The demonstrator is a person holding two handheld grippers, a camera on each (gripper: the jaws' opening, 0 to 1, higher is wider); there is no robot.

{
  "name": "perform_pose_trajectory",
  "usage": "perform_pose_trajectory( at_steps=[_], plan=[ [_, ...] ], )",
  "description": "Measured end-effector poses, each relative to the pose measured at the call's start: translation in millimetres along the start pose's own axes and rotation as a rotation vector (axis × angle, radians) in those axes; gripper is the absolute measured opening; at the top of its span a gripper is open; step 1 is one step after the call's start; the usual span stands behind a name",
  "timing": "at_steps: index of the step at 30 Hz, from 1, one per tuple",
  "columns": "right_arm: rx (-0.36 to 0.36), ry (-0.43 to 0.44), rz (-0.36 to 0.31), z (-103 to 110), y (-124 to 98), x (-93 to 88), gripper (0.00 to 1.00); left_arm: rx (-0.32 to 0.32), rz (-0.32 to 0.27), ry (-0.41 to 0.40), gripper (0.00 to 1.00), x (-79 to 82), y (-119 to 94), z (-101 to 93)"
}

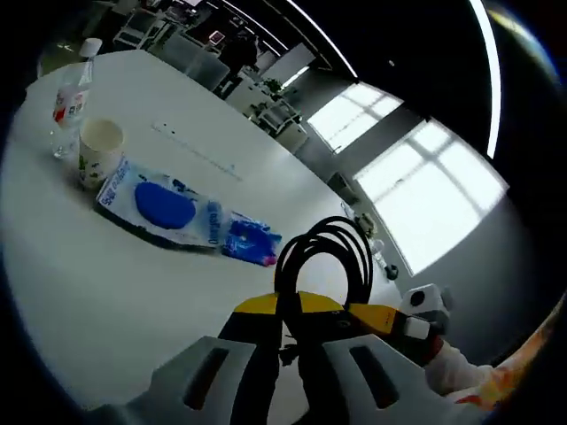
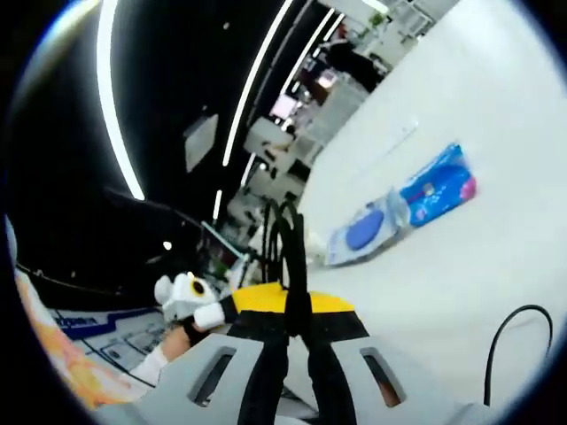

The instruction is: Arrange the tabletop items into an orderly group along one side of the table until the central work area is clear of visible clutter.

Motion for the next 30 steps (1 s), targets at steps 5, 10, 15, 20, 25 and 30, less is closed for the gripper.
perform_pose_trajectory(
  at_steps=[5,10,15,20,25,30],
  plan=[
    [-0.108,-0.003,-0.041,-25.4,1.0,27.2,0.03,-0.051,0.077,0.002,0.03,-14.9,19.8,-14.2],
    [-0.182,0.003,-0.004,-49.5,5.5,27.5,0.03,-0.048,0.169,0.017,0.04,-30.8,37.2,-12.5],
    [-0.221,0.0,0.035,-61.2,10.2,22.0,0.03,-0.024,0.209,-0.014,0.04,-36.3,43.5,1.0],
    [-0.265,-0.036,0.096,-77.4,21.2,12.1,0.03,0.016,0.24,-0.01,0.05,-46.9,48.5,17.8],
    [-0.31,-0.092,0.148,-94.1,30.6,3.4,0.03,0.052,0.275,-0.024,0.05,-57.4,56.4,35.7],
    [-0.36,-0.149,0.191,-111.0,38.1,-2.7,0.04,0.093,0.326,-0.017,0.05,-66.8,69.1,55.7]
  ],
)
Point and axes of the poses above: the point that each gripper's makers call its tool centre point, and the gripper's own axes: y roughly forward along the fingers, z roughly to its left, x roughly out of its top, the point moved 2 cm from there along -y, roughly backward along the fingers, and after that the axes turned 7 degrees about -x, right-handed, at the moved point
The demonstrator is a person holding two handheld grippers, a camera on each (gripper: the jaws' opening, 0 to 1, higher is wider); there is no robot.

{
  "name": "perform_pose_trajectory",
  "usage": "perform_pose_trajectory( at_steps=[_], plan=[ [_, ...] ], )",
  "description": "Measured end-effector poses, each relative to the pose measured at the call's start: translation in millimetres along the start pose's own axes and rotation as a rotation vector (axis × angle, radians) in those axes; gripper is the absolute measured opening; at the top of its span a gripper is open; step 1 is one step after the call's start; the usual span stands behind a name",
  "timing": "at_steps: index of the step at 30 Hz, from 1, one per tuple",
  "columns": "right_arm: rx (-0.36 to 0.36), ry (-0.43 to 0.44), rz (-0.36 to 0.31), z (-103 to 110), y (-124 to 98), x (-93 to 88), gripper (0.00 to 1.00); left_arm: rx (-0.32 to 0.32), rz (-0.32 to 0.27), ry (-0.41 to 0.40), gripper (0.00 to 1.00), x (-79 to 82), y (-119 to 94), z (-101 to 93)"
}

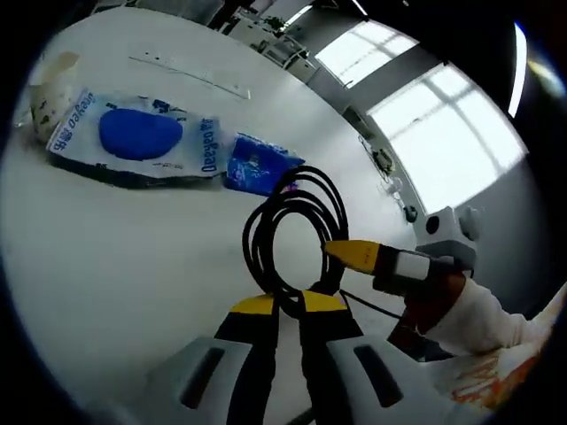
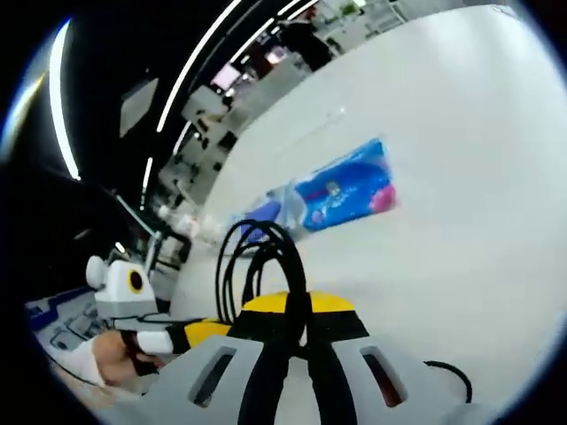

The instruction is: Arrange the tabletop items into an orderly group along one side of the table until the central work area is clear of visible clutter.

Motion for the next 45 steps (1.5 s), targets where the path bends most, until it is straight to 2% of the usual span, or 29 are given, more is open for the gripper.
perform_pose_trajectory(
  at_steps=[5,15,26,34,45],
  plan=[
    [-0.044,-0.078,0.015,-11.5,10.2,-2.2,0.04,0.021,0.033,-0.01,0.05,-3.9,12.5,9.5],
    [-0.109,-0.142,0.022,-31.6,24.7,-6.8,0.05,0.063,0.084,0.014,0.05,-3.5,29.8,21.1],
    [-0.128,-0.202,0.023,-38.6,32.3,-2.9,0.07,0.081,0.078,0.003,0.07,-0.4,36.0,29.4],
    [-0.129,-0.195,0.013,-42.9,35.6,1.1,0.09,0.076,0.063,-0.009,0.07,3.6,39.5,30.7],
    [-0.126,-0.231,0.005,-44.3,35.6,3.1,0.14,0.07,0.055,0.001,0.07,4.3,40.2,31.0]
  ],
)
Point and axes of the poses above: the point that each gripper's makers call its tool centre point, and the gripper's own axes: y roughly forward along the fingers, z roughly to its left, x roughly out of its top, the point moved 2 cm from there along -y, roughly backward along the fingers, and after that the axes turned 7 degrees about -x, right-handed, at the moved point
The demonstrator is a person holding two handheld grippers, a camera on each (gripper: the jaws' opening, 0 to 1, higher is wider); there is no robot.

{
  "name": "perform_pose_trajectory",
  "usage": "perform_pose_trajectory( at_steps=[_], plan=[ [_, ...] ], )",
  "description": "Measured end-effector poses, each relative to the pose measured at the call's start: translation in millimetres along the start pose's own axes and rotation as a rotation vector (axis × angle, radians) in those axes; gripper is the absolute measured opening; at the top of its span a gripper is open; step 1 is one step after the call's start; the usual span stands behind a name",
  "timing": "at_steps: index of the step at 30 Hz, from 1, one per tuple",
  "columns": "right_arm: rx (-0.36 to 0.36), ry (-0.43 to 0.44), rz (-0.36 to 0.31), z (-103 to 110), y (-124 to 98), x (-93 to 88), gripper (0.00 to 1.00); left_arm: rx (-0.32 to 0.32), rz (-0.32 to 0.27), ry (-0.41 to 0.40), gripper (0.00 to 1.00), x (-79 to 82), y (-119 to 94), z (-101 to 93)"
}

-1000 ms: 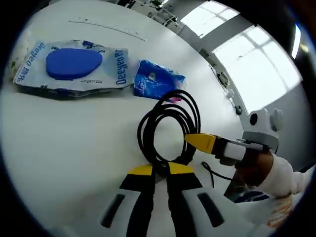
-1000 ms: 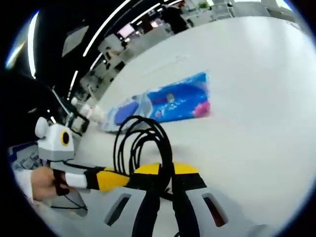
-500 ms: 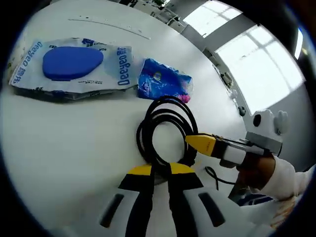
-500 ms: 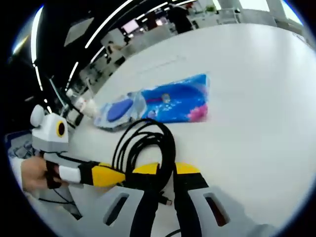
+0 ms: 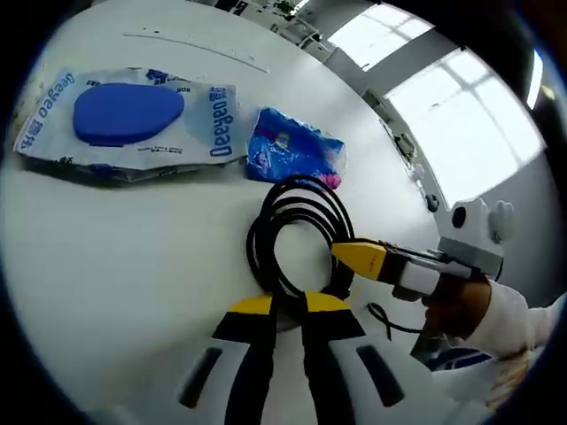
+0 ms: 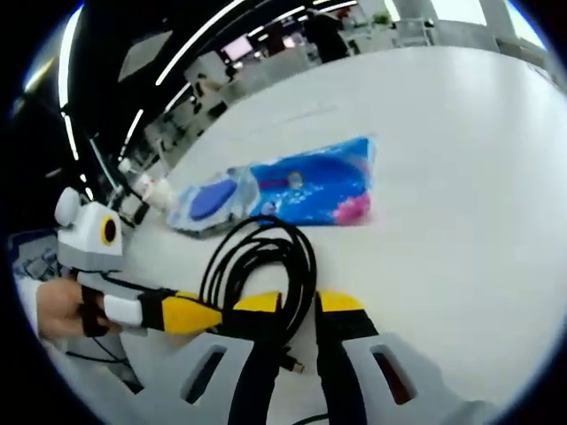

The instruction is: Arrange the tabletop items into an orderly group along one side of the table until the central work area is clear of visible clutter.

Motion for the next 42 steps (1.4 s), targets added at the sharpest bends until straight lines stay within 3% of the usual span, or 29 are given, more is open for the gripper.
perform_pose_trajectory(
  at_steps=[6,7,10,13,18,26,30,35,42],
  plan=[
    [-0.016,-0.034,-0.02,0.5,-2.2,4.1,0.27,0.013,0.006,0.042,0.09,1.5,-2.0,-2.8],
    [-0.016,-0.043,-0.027,1.4,-3.5,5.5,0.28,0.025,0.002,0.111,0.11,5.1,-4.0,-3.3],
    [-0.012,-0.045,-0.041,2.7,-5.7,7.7,0.31,0.046,-0.001,0.202,0.2,9.1,-7.9,-7.8],
    [-0.004,-0.044,-0.046,5.1,-7.6,7.1,0.34,0.044,-0.01,0.212,0.27,9.9,-11.3,-12.1],
    [0.027,-0.101,-0.067,11.3,-15.3,9.0,0.46,0.094,-0.008,0.307,0.51,11.0,-20.1,-8.5],
    [0.068,-0.101,-0.091,12.8,-30.8,15.4,0.59,0.119,-0.059,0.324,0.74,14.3,-41.4,-5.1],
    [0.106,-0.071,-0.11,15.7,-40.3,15.0,0.68,0.126,-0.103,0.287,0.83,17.8,-55.3,-0.6],
    [0.133,-0.091,-0.124,19.1,-53.1,14.5,0.78,0.123,-0.159,0.249,0.85,19.1,-69.3,3.5],
    [0.152,-0.099,-0.127,24.7,-65.5,10.1,0.79,0.126,-0.192,0.227,0.86,12.2,-81.5,10.3]
  ],
)
Point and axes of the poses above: the point that each gripper's makers call its tool centre point, and the gripper's own axes: y roughly forward along the fingers, z roughly to its left, x roughly out of its top, the point moved 2 cm from there along -y, roughly backward along the fingers, and after that the axes turned 7 degrees about -x, right-handed, at the moved point
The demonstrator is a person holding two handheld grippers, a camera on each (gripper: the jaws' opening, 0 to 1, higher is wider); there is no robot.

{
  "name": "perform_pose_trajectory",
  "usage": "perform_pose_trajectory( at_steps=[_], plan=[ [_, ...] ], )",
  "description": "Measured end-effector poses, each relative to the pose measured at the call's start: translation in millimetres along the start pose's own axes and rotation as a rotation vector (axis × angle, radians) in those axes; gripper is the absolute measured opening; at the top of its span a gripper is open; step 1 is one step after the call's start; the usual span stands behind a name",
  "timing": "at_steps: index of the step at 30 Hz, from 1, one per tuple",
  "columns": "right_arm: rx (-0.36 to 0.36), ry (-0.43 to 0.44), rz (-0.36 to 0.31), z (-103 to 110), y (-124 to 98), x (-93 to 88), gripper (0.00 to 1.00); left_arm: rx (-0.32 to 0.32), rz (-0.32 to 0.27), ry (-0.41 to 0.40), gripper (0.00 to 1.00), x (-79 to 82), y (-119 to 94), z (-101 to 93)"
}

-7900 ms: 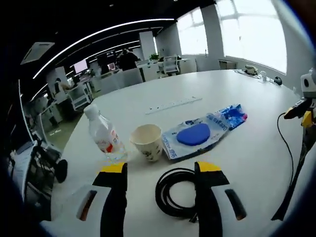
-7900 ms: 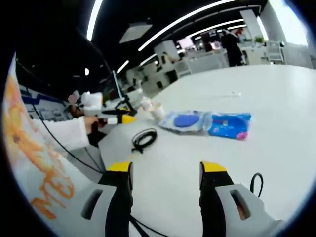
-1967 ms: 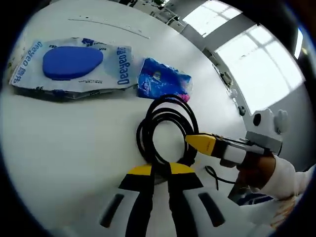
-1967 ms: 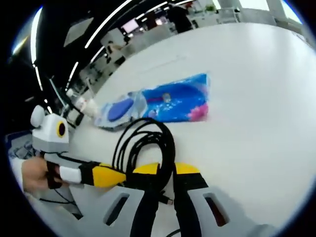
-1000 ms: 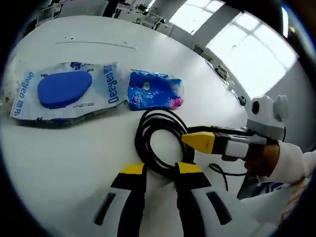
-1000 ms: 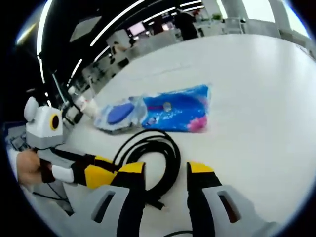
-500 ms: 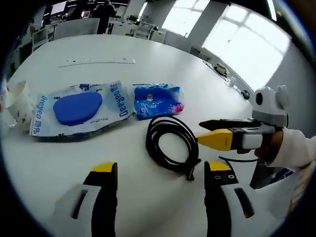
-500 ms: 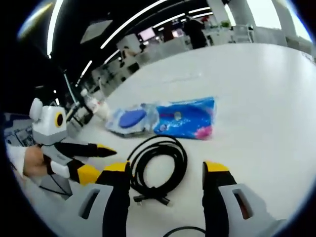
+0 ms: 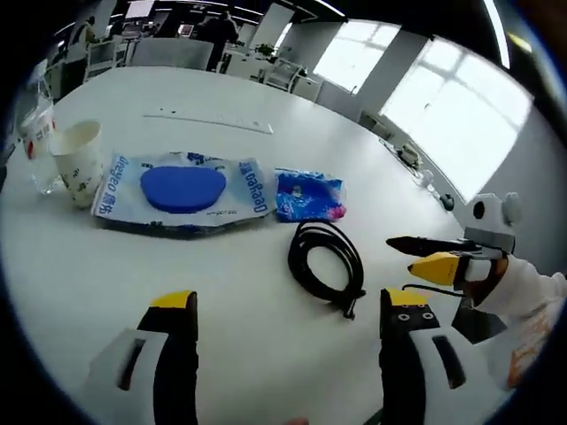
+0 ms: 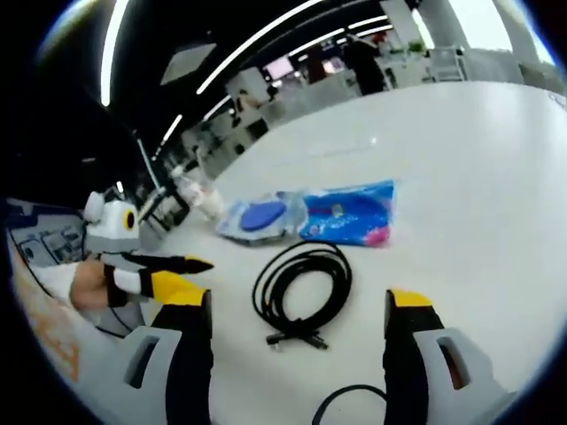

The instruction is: Arrange the tabletop items into an orderly group along one side of the table until the central work area is clear of visible clutter.

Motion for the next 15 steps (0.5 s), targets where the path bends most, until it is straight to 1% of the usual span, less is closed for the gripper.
perform_pose_trajectory(
  at_steps=[3,4,5,6,7,12,15],
  plan=[
    [0.009,0.001,-0.001,3.2,-3.4,-1.3,0.8,0.001,-0.019,0.004,0.85,1.2,-6.3,2.6],
    [0.013,-0.001,0.003,4.4,-3.7,-2.6,0.8,-0.004,-0.05,-0.006,0.86,4.2,-9.8,4.1],
    [0.014,-0.006,0.005,4.7,-3.9,-4.2,0.8,-0.009,-0.064,-0.021,0.86,5.0,-12.2,5.6],
    [0.016,-0.011,0.008,5.4,-4.2,-5.4,0.8,-0.019,-0.087,-0.054,0.86,5.5,-16.2,8.4],
    [0.018,-0.016,0.011,6.5,-4.9,-6.9,0.8,-0.02,-0.091,-0.057,0.87,5.0,-19.2,11.2],
    [0.029,-0.017,0.007,11.3,-11.8,-6.2,0.81,0.03,-0.104,-0.018,0.89,4.7,-45.9,34.9],
    [0.025,-0.025,0.01,9.8,-16.7,-5.9,0.81,0.062,-0.134,-0.018,0.9,9.2,-70.3,56.2]
  ],
)
Point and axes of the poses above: the point that each gripper's makers call its tool centre point, and the gripper's own axes: y roughly forward along the fingers, z roughly to its left, x roughly out of its top, the point moved 2 cm from there along -y, roughly backward along the fingers, and after that the axes turned 7 degrees about -x, right-handed, at the moved point
